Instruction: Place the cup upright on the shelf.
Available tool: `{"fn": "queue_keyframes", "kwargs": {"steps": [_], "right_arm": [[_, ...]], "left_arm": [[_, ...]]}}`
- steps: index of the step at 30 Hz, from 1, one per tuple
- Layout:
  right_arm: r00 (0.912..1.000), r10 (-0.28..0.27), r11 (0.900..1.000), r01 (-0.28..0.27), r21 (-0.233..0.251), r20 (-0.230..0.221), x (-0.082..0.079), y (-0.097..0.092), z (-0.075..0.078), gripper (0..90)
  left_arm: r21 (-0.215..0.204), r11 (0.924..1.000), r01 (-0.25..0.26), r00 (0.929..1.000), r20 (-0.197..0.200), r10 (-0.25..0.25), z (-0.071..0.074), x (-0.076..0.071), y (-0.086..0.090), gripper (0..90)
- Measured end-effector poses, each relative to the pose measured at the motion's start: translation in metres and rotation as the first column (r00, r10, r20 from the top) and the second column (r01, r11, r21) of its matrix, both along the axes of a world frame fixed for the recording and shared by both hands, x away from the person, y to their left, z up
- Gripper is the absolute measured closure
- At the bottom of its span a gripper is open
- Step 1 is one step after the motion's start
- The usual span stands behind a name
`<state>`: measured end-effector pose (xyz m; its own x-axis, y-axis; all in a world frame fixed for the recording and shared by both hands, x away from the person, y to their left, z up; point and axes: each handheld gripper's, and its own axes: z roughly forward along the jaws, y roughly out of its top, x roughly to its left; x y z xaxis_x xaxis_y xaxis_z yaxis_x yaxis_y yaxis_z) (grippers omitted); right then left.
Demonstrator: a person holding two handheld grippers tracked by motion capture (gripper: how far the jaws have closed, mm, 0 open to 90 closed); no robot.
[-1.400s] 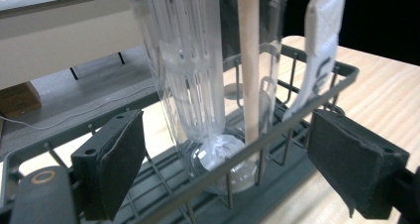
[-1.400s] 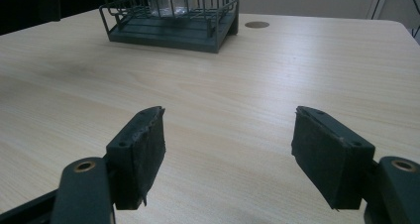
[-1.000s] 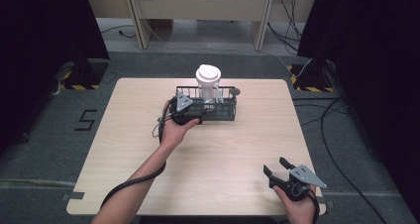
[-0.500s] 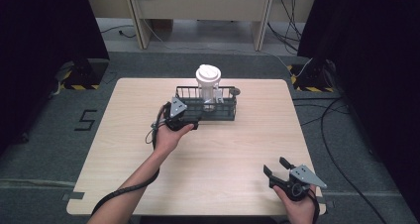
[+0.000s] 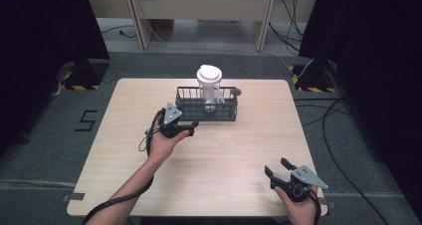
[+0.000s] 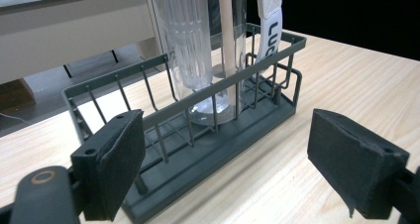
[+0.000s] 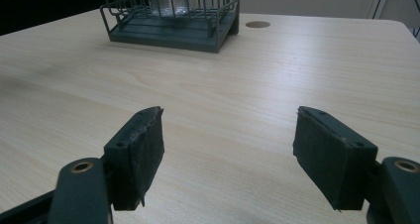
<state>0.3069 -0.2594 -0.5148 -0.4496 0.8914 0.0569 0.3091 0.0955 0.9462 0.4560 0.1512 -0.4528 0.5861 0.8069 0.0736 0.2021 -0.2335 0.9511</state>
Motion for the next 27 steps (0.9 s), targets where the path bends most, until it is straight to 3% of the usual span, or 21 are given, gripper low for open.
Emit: {"fn": "queue_keyframes", "kwargs": {"steps": [27], "right_arm": [[1.0, -0.003, 1.0, 0.003, -0.001, -0.001, 0.0, 0.0, 0.0, 28.4]], "left_arm": [[0.006, 0.9999, -0.01, 1.0, 0.001, 0.01, -0.011, -0.049, 0.042, 14.5]]}}
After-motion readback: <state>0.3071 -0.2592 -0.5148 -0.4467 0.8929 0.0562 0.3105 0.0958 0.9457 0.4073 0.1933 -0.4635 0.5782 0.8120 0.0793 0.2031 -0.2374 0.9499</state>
